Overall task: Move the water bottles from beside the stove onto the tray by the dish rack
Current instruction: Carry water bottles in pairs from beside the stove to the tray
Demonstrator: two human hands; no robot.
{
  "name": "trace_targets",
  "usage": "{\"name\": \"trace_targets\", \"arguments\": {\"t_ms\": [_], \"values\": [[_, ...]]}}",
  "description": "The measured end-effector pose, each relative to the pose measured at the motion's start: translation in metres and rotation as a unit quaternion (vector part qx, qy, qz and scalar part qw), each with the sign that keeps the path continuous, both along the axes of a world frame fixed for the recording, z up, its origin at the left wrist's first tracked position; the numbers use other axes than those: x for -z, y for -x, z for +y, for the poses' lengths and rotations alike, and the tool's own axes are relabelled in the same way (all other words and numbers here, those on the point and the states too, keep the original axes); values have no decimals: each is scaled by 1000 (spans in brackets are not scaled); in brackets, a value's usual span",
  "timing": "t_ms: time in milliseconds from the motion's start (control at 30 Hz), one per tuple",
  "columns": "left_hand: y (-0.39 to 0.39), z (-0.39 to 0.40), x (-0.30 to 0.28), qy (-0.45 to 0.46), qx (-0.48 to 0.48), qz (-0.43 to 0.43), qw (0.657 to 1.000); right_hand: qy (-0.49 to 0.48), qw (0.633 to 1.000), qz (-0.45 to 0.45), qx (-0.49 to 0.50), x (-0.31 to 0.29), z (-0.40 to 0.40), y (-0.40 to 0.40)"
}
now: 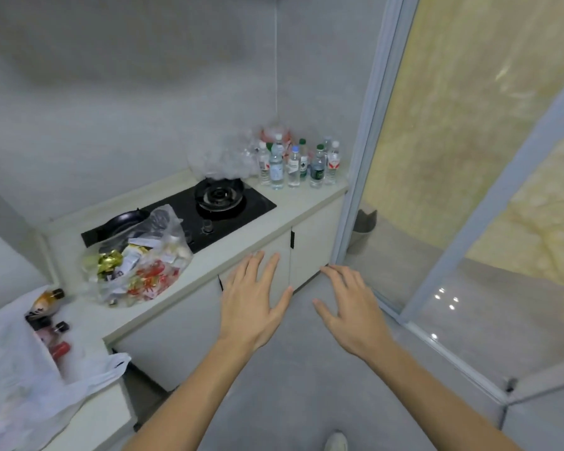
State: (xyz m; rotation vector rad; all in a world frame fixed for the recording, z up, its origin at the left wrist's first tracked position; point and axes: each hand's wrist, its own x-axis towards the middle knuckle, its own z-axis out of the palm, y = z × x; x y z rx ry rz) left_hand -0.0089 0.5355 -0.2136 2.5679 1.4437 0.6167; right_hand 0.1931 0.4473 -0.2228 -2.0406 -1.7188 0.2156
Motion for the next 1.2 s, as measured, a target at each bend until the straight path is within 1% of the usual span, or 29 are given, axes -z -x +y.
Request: {"name": "trace_targets", "arguments": {"t_ms": [200, 333, 533, 800, 1067, 1200], "values": [[-73, 99, 15, 2, 20, 8, 1000, -9, 1000, 18, 4, 21, 99, -75], [-127, 171, 22, 19, 0, 19, 1000, 8, 1000, 8, -26, 32, 177, -130], [-201, 245, 32, 53, -25, 15, 998, 16, 998, 12, -55, 30, 270, -204], [-253, 336, 47, 70, -54, 17, 996, 47, 997, 14, -65, 44, 366, -274], [-320, 447, 88, 96, -46, -2, 994, 51, 997, 7, -56, 69, 480, -338], [-348, 510, 102, 104, -30, -3, 994, 78, 996, 4, -39, 73, 540, -375]]}}
